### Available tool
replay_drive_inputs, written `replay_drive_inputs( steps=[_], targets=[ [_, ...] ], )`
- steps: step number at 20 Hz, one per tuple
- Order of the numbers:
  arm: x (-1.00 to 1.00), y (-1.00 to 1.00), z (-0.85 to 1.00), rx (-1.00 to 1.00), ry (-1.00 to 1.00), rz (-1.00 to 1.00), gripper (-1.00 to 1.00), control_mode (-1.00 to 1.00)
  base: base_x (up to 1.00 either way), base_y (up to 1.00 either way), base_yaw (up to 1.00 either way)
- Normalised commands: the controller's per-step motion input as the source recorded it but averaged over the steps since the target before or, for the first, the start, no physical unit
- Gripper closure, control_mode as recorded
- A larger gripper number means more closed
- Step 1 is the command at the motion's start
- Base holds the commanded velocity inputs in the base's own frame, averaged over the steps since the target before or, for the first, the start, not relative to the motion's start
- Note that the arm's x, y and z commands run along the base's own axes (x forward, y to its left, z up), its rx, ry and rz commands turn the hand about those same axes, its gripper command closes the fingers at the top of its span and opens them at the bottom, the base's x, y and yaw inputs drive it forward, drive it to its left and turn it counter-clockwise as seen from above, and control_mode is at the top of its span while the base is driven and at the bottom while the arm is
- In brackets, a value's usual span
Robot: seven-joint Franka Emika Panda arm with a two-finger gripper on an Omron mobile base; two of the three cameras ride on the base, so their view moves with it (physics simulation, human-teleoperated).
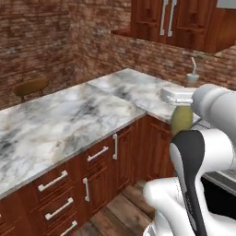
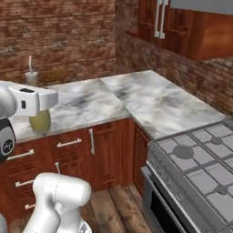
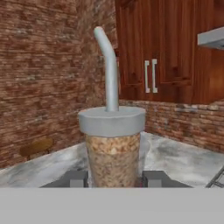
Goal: Retrieve the bottle and the shaker from the cabinet and place them next to the mixing bowl on the counter. Then add garlic from the fridge to the mixing bowl.
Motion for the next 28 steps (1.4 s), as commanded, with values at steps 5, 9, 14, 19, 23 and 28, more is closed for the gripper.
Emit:
replay_drive_inputs(
  steps=[5,9,14,19,23,28],
  targets=[
    [0.0,0.0,0.0,0.0,0.0,0.0,1.0,1.0,0.0,0.0,1.0],
    [0.0,0.0,0.0,0.0,0.0,0.0,1.0,1.0,-0.01,0.0,1.0],
    [0.0,0.0,0.0,0.0,0.0,0.0,1.0,1.0,-0.06,0.03,1.0],
    [0.0,0.0,0.0,0.0,0.0,0.0,1.0,1.0,-0.14,0.0,1.0],
    [0.0,0.0,0.0,0.0,0.0,0.0,1.0,1.0,-0.15,0.0,1.0],
    [0.0,0.0,0.0,0.0,0.0,0.0,1.0,1.0,-0.13,0.0,1.0]
  ],
)
